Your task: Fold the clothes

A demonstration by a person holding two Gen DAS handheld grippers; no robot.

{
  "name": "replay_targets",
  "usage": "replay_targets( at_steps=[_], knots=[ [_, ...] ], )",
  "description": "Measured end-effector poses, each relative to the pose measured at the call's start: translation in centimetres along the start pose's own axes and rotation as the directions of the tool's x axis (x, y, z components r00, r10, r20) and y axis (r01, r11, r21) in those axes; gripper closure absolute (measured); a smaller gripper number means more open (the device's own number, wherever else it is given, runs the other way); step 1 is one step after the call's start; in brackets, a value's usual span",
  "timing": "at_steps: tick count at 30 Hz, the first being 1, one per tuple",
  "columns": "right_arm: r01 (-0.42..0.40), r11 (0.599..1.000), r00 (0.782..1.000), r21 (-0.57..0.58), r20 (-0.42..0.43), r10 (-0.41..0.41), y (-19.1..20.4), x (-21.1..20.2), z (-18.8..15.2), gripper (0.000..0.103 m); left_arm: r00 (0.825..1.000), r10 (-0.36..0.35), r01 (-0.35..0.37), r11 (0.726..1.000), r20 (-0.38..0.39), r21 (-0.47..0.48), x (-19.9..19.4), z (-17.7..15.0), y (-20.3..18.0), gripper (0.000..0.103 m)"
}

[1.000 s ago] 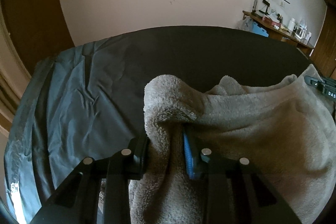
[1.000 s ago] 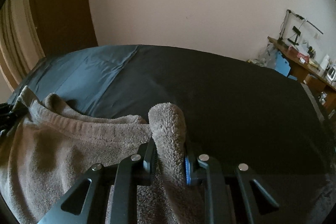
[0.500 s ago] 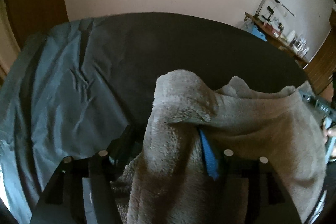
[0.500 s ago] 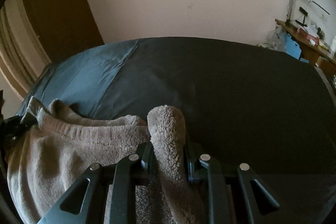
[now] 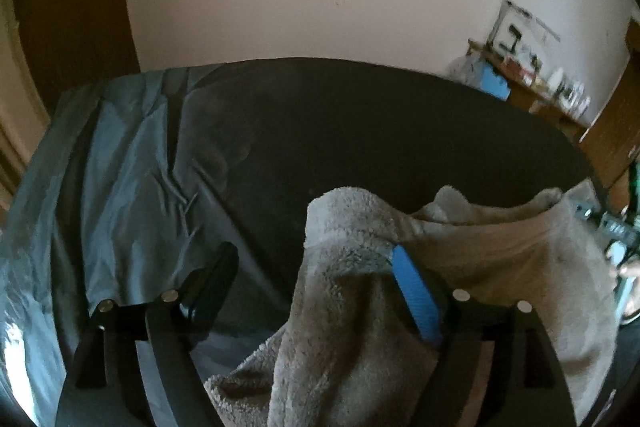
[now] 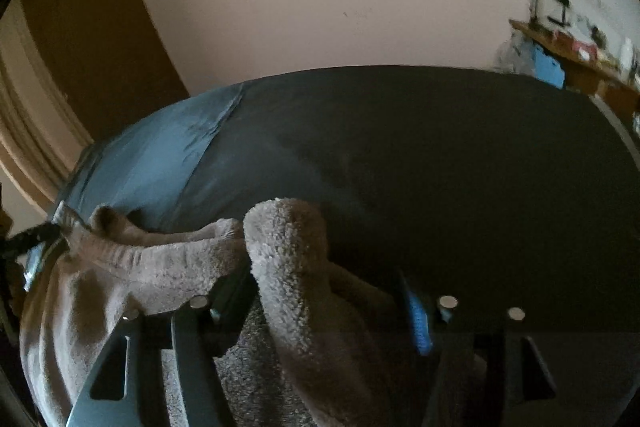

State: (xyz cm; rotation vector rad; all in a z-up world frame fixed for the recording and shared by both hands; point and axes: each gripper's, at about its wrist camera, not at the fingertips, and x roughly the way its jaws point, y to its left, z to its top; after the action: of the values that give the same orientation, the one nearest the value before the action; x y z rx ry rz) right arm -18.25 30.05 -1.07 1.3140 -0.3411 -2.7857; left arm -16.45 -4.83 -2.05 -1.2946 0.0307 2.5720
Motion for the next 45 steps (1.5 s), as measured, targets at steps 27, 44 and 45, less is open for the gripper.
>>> replay_targets(
  at_steps=[27, 44, 45],
  knots=[
    [0.077, 0.991, 0.948, -0.107, 0.317, -0.039, 4.0, -10.0, 0.1, 0.086, 0.974, -0.150, 0.144, 0.989, 0.169, 0.043, -6.6, 4.3, -0.8, 0.090],
    [0.240, 0.960, 0.971, -0.144, 0.042, -0.237, 4.2, 0.5, 0.6, 0.072, 0.990, 0.135, -0.135, 0.991, -0.031, 0.024, 5.6, 3.4, -0.6, 0.029],
    [0.253, 0.958, 0.967, -0.135, 0.037, -0.251, 3.9, 0.5, 0.6, 0.057, 0.989, 0.142, -0.141, 0.990, -0.040, 0.012, 5.8, 3.5, -0.3, 0.024]
  ],
)
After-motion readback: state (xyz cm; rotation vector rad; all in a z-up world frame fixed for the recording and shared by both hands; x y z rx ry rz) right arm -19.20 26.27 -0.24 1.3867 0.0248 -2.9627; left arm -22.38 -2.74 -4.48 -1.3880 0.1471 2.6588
